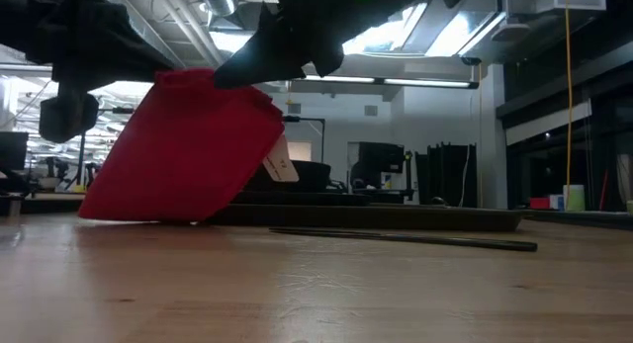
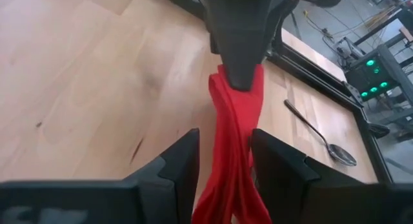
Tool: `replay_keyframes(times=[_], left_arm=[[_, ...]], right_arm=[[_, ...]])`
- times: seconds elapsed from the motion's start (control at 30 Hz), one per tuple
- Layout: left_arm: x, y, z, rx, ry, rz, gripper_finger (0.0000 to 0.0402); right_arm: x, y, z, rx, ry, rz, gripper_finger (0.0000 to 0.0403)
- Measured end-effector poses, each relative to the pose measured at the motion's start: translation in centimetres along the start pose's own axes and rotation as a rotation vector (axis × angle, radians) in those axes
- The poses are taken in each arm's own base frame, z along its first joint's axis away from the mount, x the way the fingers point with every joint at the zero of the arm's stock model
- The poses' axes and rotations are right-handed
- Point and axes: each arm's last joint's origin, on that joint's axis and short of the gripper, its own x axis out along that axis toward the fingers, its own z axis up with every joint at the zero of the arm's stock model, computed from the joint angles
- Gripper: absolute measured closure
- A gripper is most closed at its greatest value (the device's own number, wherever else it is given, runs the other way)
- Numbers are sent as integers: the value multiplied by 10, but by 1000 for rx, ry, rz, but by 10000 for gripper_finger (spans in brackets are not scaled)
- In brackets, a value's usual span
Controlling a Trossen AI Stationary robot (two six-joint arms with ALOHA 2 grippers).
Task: Set up tray
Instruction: Put the red napkin on the brown serving tray
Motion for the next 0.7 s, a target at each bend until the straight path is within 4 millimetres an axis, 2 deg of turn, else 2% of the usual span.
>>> replay_keyframes(times=[0.6,0.7], left_arm=[[0,-3,1,-27,-3,-20,398],[0,-3,1,-33,-4,-19,398]], right_arm=[[2,-4,-2,-49,9,-2,259],[2,-4,-2,-49,9,-3,269]])
